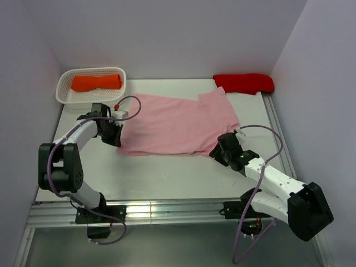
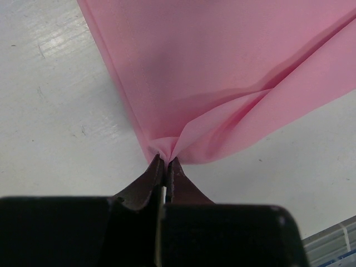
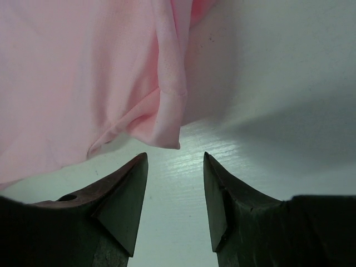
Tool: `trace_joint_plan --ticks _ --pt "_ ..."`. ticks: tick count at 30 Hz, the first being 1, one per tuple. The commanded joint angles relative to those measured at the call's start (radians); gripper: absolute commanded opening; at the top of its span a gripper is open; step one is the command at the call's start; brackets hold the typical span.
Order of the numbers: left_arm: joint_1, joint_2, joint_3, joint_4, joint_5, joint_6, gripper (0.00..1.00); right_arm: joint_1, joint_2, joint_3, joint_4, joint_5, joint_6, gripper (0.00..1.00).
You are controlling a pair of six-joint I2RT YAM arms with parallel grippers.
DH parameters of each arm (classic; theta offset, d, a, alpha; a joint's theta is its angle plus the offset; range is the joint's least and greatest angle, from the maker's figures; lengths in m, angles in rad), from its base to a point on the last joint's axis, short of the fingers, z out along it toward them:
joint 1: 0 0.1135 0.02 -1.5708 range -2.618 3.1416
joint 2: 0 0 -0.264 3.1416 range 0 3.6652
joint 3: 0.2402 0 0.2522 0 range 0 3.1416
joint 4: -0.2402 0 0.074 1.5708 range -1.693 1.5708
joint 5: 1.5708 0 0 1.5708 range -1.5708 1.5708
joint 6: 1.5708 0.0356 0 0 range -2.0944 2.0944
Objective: Roll the t-shirts
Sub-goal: Flatten the tshirt
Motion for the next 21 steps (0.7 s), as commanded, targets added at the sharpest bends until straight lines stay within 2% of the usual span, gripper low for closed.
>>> trace_joint_plan --ticks 1,3,6,8,9,10,12,14,21 --pt "-0.007 -0.024 0.033 0.003 0.014 0.001 0.0 0.009 0.009 0.003 0.045 0.062 0.026 0.52" --pt "-0.01 -0.03 0.033 0.002 0.011 0.001 0.0 0.009 0.018 0.006 0.05 0.085 0.026 0.51" --pt "-0.012 -0.036 0.027 -0.001 0.007 0.004 0.0 0.009 0.037 0.01 0.062 0.104 0.015 0.43" --pt "-0.012 -0.044 0.024 -0.006 0.005 0.006 0.0 0.009 0.04 0.012 0.065 0.11 0.012 0.35" --pt "-0.012 -0.048 0.022 -0.007 0.002 0.009 0.0 0.009 0.04 0.016 0.062 0.111 0.009 0.3" --pt "-0.012 -0.057 0.021 -0.009 0.002 0.009 0.0 0.009 0.034 0.026 0.056 0.111 0.009 0.2" --pt "-0.012 -0.068 0.011 -0.017 0.005 0.01 0.0 0.009 0.0 0.032 0.033 0.11 0.008 0.11" --pt "-0.013 -0.091 0.005 -0.027 0.01 0.015 0.0 0.009 -0.04 0.036 -0.013 0.108 0.006 0.07" --pt "-0.013 -0.211 -0.073 -0.073 -0.008 0.056 0.0 0.009 -0.317 -0.003 -0.171 0.071 0.023 0.07"
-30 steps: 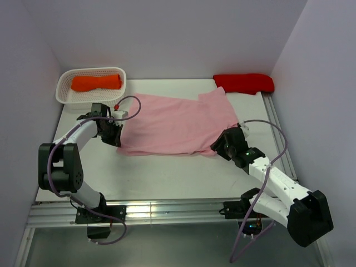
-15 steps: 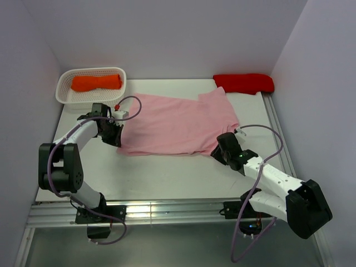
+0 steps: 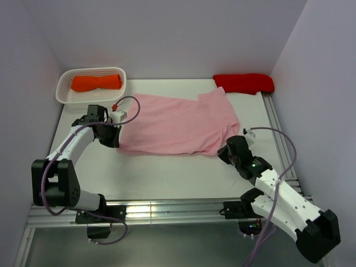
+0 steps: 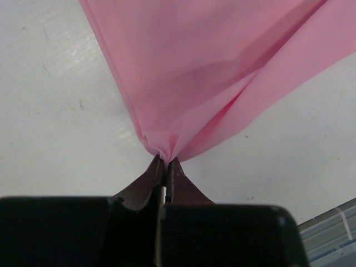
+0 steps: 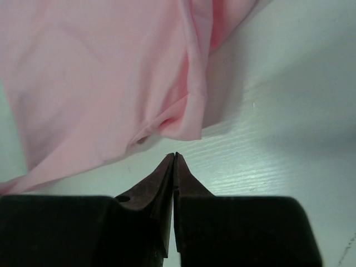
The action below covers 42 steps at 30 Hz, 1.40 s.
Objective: Roll the t-shirts
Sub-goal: Flatten the tshirt
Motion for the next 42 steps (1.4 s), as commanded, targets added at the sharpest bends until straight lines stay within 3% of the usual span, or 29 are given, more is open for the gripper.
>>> trace_joint_plan --ticks 1,3,6,14,23,34,38,42 --pt "-0.005 -0.08 -0.039 -0.035 -0.011 0.047 0.0 0.006 -0.099 -0.003 -0.101 0.02 0.013 0.11" --pt "-0.005 -0.083 -0.049 -0.033 -0.013 0.051 0.0 0.006 -0.093 -0.016 -0.103 0.02 0.012 0.3" --pt "-0.007 -0.055 -0.035 -0.029 -0.005 0.043 0.0 0.006 -0.006 -0.034 -0.014 -0.019 0.007 0.42" --pt "-0.01 0.006 0.013 -0.02 -0.002 0.032 0.0 0.004 0.249 -0.023 0.184 -0.003 -0.001 0.47" --pt "-0.013 0.028 0.022 -0.013 -0.002 0.028 0.0 0.006 0.32 -0.013 0.252 0.019 0.018 0.48" --pt "-0.016 0.04 0.025 -0.013 -0.008 0.029 0.0 0.004 0.33 -0.011 0.299 0.05 0.024 0.44" --pt "-0.016 0.034 0.022 -0.016 -0.014 0.031 0.0 0.004 0.32 -0.016 0.292 0.053 0.031 0.22" --pt "-0.016 0.028 0.019 -0.015 -0.022 0.035 0.0 0.004 0.252 -0.014 0.235 0.088 0.028 0.08"
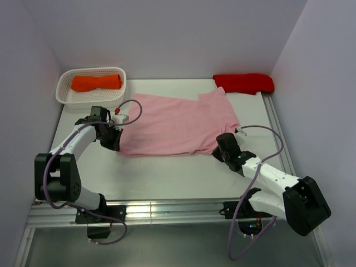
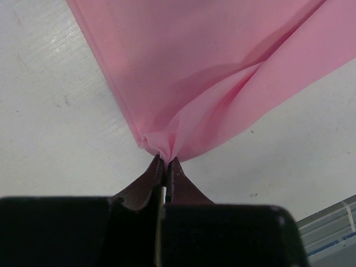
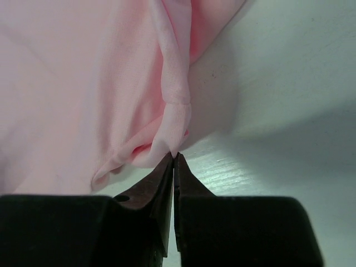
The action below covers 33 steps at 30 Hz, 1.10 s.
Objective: Roll the t-shirts
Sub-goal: Flatten the tshirt, then fold the tshirt
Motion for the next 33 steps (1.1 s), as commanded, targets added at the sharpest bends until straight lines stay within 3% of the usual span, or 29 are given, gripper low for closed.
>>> trace_joint_plan --ticks 1,5,22,28,33 --pt "-0.005 -0.014 0.033 0.007 -0.002 0.016 0.0 0.004 -0.075 0.024 -0.054 0.069 -0.001 0.07" --pt "-0.005 -0.033 0.029 0.0 0.001 0.02 0.0 0.004 -0.213 0.027 -0.161 0.076 -0.001 0.0" --pt "-0.005 -0.168 -0.079 -0.053 -0.009 0.076 0.0 0.005 -0.859 -0.045 -0.67 -0.043 0.114 0.0" --pt "-0.007 -0.153 -0.076 -0.039 -0.003 0.074 0.0 0.005 -0.942 -0.066 -0.724 -0.095 0.151 0.0" --pt "-0.013 -0.103 -0.015 -0.028 0.011 0.057 0.0 0.005 -0.927 -0.073 -0.659 -0.135 0.163 0.0"
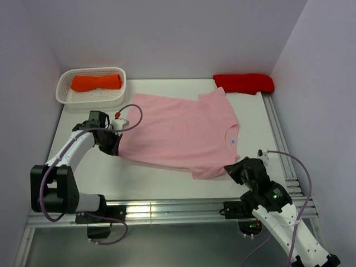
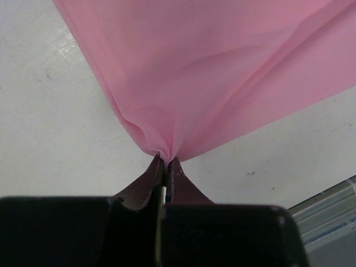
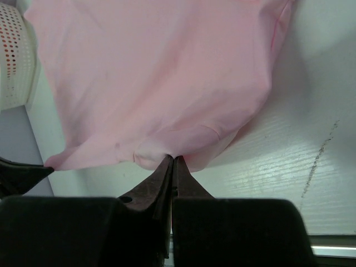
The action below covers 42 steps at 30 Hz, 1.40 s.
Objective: Roll the t-shirts
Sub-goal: Fold the tshirt
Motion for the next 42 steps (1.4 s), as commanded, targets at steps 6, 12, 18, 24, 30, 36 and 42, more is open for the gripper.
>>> trace_joint_plan --ticks 6,12,18,24,30,36,42 --pt "-0.033 0.119 0.156 0.025 0.019 -0.023 0.0 0.005 0.134 0.037 0.102 0.002 0.0 0.0" --pt "-0.05 0.215 0.219 0.053 -0.017 -0.063 0.0 0.002 0.283 0.09 0.169 0.07 -0.041 0.0" --pt "-0.05 0.285 0.265 0.093 -0.092 -0.109 0.0 -0.071 0.487 0.156 0.28 0.062 -0.135 0.0" --pt "-0.048 0.312 0.313 0.1 -0.118 -0.135 0.0 -0.226 0.59 0.159 0.387 -0.016 -0.219 0.0" --pt "-0.047 0.357 0.374 0.1 -0.146 -0.168 0.0 -0.272 0.71 0.219 0.444 -0.041 -0.27 0.0" --pt "-0.047 0.416 0.426 0.108 -0.17 -0.2 0.0 -0.287 0.812 0.261 0.496 -0.067 -0.29 0.0" --pt "-0.048 0.461 0.463 0.116 -0.178 -0.221 0.0 -0.307 0.891 0.282 0.525 -0.064 -0.304 0.0"
